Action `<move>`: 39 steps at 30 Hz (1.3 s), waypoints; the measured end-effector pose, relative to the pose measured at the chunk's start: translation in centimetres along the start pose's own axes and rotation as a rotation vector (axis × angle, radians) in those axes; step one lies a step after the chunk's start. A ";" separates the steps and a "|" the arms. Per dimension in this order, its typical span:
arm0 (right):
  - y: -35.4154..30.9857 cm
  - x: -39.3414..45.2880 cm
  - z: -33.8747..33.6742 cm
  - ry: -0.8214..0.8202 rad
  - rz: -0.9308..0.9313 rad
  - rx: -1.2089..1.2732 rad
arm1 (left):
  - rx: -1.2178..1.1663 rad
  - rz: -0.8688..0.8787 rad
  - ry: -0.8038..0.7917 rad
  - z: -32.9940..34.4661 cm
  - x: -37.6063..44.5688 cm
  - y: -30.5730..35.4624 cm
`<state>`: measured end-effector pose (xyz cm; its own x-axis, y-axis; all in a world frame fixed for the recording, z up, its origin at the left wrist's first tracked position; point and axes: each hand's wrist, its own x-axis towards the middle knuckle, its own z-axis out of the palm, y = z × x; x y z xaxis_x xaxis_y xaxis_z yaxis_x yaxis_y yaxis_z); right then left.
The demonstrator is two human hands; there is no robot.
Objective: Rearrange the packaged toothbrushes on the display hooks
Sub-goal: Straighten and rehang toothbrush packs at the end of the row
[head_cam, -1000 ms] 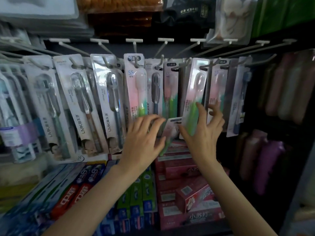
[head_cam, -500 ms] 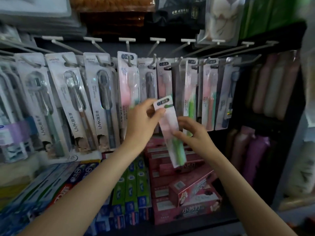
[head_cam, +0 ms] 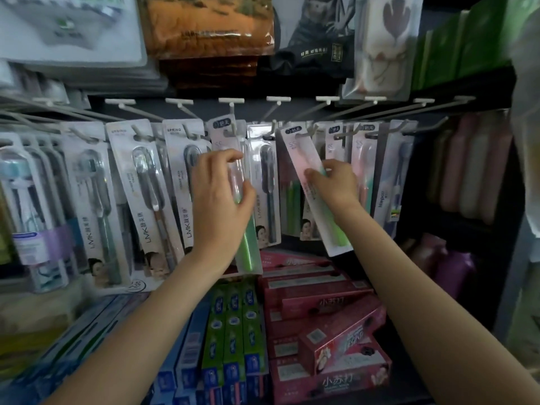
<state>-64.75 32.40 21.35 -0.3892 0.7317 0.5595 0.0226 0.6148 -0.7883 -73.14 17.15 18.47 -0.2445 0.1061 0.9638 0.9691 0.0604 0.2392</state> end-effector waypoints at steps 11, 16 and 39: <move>4.8 -1.0 -0.3 0.306 -0.011 -0.059 | 0.031 -0.135 -0.060 -0.1 -1.6 -2.0; 5.2 -0.8 0.1 0.150 0.032 -0.126 | -0.100 -0.276 -0.092 0.0 -1.7 -2.1; 3.6 -1.6 -5.2 -0.008 -0.063 -0.874 | -0.136 -0.279 -0.111 0.7 -1.7 -2.8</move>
<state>-59.30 34.99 18.90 -0.4201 0.6887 0.5909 0.6970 0.6618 -0.2759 -75.47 17.51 16.04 -0.4962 0.2118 0.8420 0.8579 -0.0295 0.5130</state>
